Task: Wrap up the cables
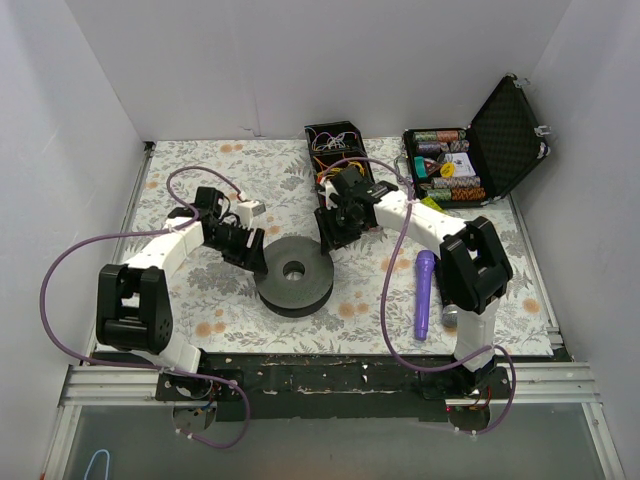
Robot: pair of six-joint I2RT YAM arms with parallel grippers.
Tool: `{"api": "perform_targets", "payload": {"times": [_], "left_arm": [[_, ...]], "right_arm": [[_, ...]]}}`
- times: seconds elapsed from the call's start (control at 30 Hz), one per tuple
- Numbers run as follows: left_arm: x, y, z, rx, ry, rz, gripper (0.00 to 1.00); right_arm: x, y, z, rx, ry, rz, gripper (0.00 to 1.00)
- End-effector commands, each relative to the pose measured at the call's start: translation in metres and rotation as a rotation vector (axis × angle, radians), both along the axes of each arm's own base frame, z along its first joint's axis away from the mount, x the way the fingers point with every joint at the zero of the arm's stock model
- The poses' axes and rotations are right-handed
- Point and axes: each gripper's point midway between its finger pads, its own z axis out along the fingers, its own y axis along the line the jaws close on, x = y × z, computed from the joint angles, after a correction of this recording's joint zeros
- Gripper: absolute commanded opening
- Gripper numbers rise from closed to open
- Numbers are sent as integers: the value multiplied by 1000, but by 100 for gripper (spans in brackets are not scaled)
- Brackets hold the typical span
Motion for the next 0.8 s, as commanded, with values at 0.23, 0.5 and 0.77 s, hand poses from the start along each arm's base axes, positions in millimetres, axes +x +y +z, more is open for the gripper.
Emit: {"api": "perform_targets", "payload": {"times": [0.23, 0.5, 0.77], "left_arm": [[54, 4, 84, 4, -328, 145, 96], [69, 18, 126, 18, -484, 296, 98], [70, 52, 150, 0, -700, 584, 98]], "right_arm": [[30, -29, 97, 52, -319, -37, 65], [40, -114, 117, 125, -463, -245, 81], [26, -153, 87, 85, -436, -293, 80]]}}
